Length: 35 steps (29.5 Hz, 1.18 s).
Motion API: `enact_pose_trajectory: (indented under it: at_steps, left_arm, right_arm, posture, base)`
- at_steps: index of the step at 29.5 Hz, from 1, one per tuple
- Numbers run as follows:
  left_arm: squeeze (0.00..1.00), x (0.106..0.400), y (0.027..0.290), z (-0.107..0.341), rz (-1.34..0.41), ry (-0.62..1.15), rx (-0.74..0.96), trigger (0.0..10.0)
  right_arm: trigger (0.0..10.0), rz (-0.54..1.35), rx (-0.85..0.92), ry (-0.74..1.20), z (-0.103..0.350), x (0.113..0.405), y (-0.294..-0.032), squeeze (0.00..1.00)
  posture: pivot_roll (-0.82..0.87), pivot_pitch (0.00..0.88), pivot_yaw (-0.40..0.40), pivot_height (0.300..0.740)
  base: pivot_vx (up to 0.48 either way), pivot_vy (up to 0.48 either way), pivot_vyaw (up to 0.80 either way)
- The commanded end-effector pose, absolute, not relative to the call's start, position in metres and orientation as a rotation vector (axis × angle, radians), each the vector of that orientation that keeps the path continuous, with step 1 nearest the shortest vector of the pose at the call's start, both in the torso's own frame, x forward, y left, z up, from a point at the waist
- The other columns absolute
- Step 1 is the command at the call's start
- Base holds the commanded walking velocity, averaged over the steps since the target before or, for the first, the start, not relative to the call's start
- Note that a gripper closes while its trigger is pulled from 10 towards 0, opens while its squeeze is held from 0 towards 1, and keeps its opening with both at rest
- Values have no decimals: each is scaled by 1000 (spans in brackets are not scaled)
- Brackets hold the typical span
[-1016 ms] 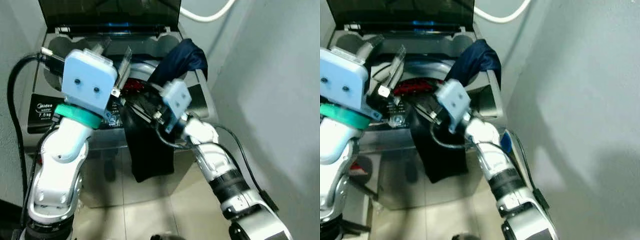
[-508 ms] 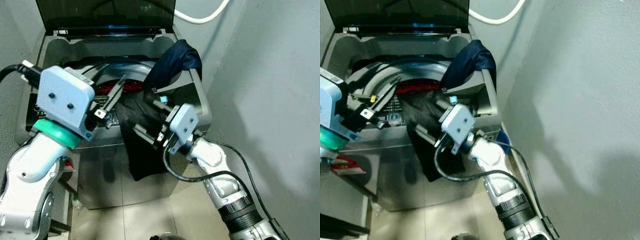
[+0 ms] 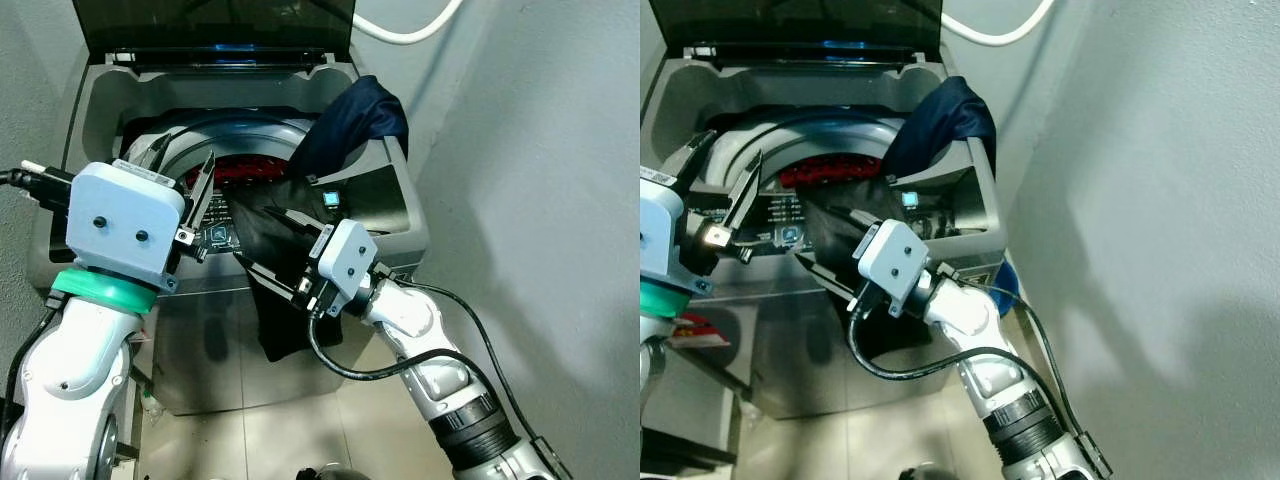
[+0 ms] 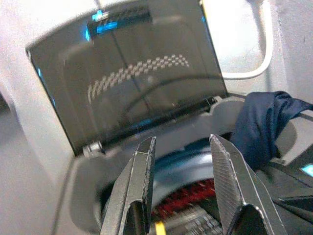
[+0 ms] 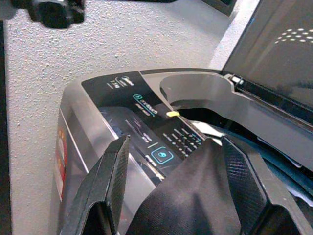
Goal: Clothes washing
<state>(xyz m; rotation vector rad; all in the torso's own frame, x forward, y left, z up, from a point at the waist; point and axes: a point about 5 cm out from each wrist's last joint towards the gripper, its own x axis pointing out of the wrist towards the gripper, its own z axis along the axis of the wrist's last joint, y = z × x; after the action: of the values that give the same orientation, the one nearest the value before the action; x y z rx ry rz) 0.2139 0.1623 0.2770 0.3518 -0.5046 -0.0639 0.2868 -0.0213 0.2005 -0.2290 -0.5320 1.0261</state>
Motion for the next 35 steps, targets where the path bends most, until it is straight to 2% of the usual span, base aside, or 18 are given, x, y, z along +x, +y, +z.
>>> enact_pose_trajectory:
  at_steps: [1,5,10,14,17,23,29,35]
  left_arm:
    - [0,211,163,274,-69,-476,321,10000]
    - [0,207,172,270,-160,-399,281,10000]
    - [0,207,175,272,-141,-420,329,10000]
    - [0,218,171,293,-79,-582,506,10000]
    - [0,225,169,307,-59,-661,546,10000]
    - [0,230,166,319,-59,-712,585,10000]
    - [0,232,174,322,-30,-718,623,10000]
    - [0,234,179,328,17,-748,598,10000]
  right_arm:
    - [10000,1033,-235,-501,193,285,-21,0]
    - [10000,1037,-235,-507,194,286,-17,0]
    - [10000,1023,-240,-511,195,289,-15,0]
    - [10000,927,-266,-506,195,298,-17,0]
    - [10000,895,-288,-468,190,304,-18,0]
    - [10000,867,-268,-436,187,307,-19,0]
    - [10000,656,-287,-488,202,324,-37,0]
    - [10000,474,-298,-437,206,345,-58,0]
  posture:
    - [150,93,-49,740]
    - [164,94,-55,740]
    - [167,92,-55,740]
    - [158,83,-58,740]
    - [158,79,-59,740]
    - [151,72,-55,740]
    - [148,64,-54,740]
    - [151,59,-58,740]
  base:
    - [0,0,0]
    - [0,0,0]
    - [0,0,0]
    - [0,0,0]
    - [0,0,0]
    - [0,0,0]
    - [0,0,0]
    - [0,0,0]
